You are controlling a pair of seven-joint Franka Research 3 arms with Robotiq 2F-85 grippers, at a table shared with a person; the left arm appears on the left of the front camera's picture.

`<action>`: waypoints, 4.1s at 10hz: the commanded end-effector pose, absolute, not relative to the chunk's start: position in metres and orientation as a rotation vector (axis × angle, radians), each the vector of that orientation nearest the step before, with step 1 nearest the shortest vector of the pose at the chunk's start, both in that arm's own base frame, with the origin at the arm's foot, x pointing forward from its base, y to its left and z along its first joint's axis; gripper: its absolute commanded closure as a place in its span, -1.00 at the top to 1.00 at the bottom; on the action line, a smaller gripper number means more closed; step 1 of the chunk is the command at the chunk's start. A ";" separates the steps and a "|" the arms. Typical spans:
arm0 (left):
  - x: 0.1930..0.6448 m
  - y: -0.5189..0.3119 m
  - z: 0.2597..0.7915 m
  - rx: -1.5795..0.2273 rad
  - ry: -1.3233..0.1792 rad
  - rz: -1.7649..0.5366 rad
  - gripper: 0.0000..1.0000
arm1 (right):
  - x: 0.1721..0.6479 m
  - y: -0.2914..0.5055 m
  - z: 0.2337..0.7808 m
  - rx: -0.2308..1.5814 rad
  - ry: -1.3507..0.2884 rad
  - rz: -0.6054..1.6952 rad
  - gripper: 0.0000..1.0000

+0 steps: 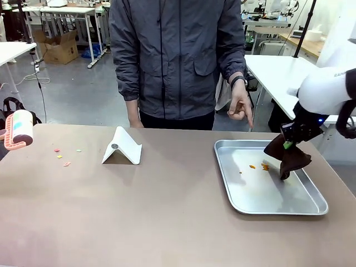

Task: Clean the surface of the table.
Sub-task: If a person points to the right, clean the right side of the table with your right hand, and if they point to the left, clean the left side with your left hand.

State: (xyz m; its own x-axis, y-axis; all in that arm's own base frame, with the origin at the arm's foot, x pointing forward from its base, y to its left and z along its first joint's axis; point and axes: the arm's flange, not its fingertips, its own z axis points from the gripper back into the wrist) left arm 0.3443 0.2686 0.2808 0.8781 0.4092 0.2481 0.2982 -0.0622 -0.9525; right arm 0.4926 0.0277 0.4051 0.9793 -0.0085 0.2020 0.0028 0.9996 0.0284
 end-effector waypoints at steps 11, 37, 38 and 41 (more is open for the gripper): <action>0.340 0.267 0.284 -1.652 -0.561 0.081 -0.67 | 0.504 0.111 0.331 0.389 -0.028 0.112 -0.76; 0.340 0.267 0.284 -1.652 -0.561 0.081 -0.67 | 0.520 0.069 0.296 0.362 0.013 0.002 -0.76; 0.340 0.267 0.284 -1.652 -0.561 0.081 -0.67 | 0.518 0.080 0.299 0.378 0.020 0.045 -0.76; 0.340 0.267 0.284 -1.652 -0.561 0.081 -0.67 | 0.508 0.099 0.311 0.512 0.024 0.161 -0.76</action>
State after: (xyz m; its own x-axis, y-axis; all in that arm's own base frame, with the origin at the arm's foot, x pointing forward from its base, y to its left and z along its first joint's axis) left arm 0.3444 0.2685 0.2807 0.8781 0.4090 0.2482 0.2980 -0.0619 -0.9526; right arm 0.5082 0.1064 0.3069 0.9928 0.1195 0.0078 -0.1122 0.9053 0.4097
